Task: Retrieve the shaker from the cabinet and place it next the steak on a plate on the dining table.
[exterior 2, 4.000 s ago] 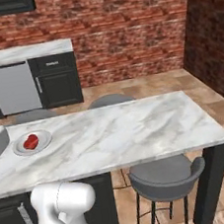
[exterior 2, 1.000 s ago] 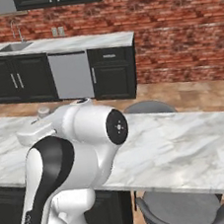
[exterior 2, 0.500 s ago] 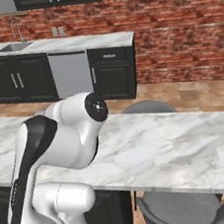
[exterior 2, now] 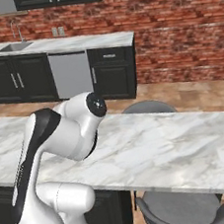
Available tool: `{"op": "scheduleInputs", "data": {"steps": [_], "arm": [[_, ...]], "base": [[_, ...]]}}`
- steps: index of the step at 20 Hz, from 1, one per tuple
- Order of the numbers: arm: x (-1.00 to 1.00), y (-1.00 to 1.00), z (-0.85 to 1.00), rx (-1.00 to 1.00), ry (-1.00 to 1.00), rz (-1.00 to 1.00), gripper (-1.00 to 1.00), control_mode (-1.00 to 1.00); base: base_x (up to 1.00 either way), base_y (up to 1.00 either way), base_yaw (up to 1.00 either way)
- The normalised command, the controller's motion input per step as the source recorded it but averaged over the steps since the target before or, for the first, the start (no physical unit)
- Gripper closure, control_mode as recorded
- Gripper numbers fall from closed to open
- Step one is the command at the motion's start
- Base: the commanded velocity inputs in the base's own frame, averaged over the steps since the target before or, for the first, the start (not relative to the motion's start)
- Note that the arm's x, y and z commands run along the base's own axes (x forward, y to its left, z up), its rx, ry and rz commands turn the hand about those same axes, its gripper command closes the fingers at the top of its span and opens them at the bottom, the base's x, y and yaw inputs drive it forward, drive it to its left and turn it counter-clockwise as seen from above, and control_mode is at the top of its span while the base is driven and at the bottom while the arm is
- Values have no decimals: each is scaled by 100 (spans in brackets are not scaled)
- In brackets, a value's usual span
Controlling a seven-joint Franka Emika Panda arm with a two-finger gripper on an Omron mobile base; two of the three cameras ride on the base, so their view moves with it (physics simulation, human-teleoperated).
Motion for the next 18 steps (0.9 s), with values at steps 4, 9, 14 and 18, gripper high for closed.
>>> {"op": "scheduleInputs", "data": {"steps": [4, 9, 14, 18], "arm": [[28, 0, -36, 0, 0, 11, 100, -100], [31, 0, -35, 0, 2, 12, 100, -100], [45, 0, -40, 0, 9, 7, 100, -100], [49, 0, -40, 0, 12, 5, 100, -100]], "base": [[0, 0, 0], [0, 0, 0], [0, 0, 0], [0, 0, 0]]}}
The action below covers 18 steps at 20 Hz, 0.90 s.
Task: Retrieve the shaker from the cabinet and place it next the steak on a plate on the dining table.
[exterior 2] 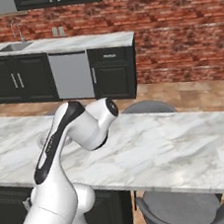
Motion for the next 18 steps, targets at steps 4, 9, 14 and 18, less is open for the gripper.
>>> {"op": "scheduleInputs", "data": {"steps": [4, 9, 14, 18], "arm": [[44, 0, -34, 0, 10, 5, 100, -100], [30, 4, -30, 0, 3, 9, 100, -100], [25, 3, -28, 0, 0, 10, 100, -100], [29, 0, -28, 0, 0, 10, 100, -100]], "base": [[0, 0, 0], [0, 0, 0], [0, 0, 0], [0, 0, 0]]}}
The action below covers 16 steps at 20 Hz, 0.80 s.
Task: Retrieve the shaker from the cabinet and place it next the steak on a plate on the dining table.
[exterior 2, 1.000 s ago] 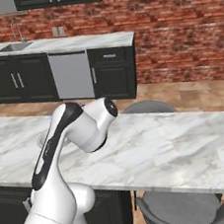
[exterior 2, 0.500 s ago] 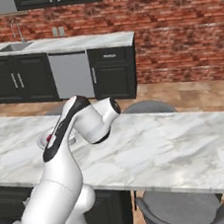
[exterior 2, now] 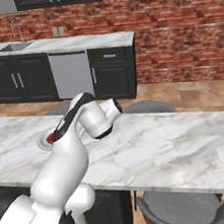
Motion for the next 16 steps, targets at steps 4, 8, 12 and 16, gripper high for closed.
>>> {"op": "scheduleInputs", "data": {"steps": [4, 8, 12, 16], "arm": [[38, 0, -26, 0, 0, 7, 100, -100], [39, 1, -22, 0, 0, 1, 100, -100], [33, 8, -24, 0, 0, -2, 100, -100], [27, 15, -24, 3, 0, -3, 100, -100]], "base": [[0, 0, 0], [0, 0, 0], [0, 0, 0], [0, 0, 0]]}}
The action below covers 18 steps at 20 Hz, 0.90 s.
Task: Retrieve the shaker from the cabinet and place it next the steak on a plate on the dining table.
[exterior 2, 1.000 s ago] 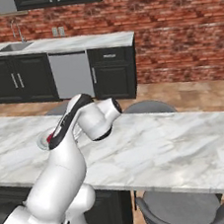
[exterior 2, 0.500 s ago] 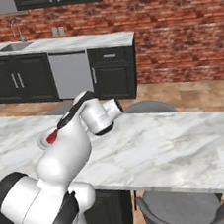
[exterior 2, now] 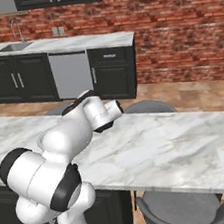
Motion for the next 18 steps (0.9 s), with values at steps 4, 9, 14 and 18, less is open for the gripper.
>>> {"op": "scheduleInputs", "data": {"steps": [4, 9, 14, 18], "arm": [[19, 14, -25, 5, 0, -1, 100, -100], [19, 12, -16, 3, 0, -1, 100, -100], [22, 13, -5, 0, 0, -3, 100, -100], [17, 15, -1, -1, 0, 0, 100, -100]], "base": [[0, 0, 0], [0, 0, 0], [0, 0, 0], [0, 0, 0]]}}
